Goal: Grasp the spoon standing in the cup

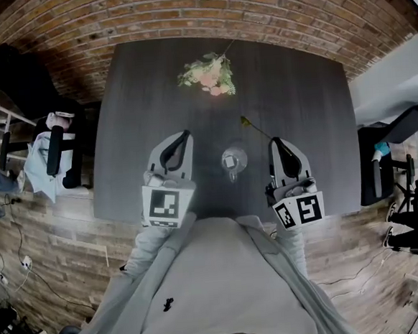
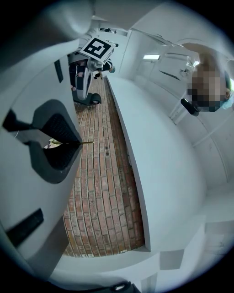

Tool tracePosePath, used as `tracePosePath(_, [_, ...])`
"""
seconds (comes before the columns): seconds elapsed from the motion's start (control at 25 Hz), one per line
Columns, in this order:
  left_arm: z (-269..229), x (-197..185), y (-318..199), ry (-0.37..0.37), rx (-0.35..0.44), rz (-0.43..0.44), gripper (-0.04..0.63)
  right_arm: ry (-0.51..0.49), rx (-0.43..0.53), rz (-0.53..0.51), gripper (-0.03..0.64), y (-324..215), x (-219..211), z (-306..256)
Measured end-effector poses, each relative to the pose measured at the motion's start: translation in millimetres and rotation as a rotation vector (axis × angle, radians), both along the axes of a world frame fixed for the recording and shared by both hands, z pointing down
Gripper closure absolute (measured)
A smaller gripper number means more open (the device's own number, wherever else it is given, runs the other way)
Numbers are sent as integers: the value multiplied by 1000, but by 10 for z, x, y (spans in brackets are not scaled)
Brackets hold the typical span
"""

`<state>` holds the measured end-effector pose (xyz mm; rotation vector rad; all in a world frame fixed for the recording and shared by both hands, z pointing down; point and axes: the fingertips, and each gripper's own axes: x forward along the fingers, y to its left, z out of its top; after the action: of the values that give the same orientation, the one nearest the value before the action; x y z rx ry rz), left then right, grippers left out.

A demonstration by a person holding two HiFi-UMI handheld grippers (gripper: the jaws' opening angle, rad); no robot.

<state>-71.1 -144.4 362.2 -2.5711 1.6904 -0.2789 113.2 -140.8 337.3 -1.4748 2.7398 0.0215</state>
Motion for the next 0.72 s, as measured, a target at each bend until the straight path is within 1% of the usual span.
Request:
tracePosePath(0.4, [45,2,-21,1,-8,3,577,-15,-14,15,598,16,-3,63])
tracePosePath(0.56, [56,19,-22,39,-40,-19,577,-18,-20,18,598,12,23,75])
tracePosePath(0.72, [79,43,-36,23,-36,-4,577,-30,-27,25,598,12,74,84])
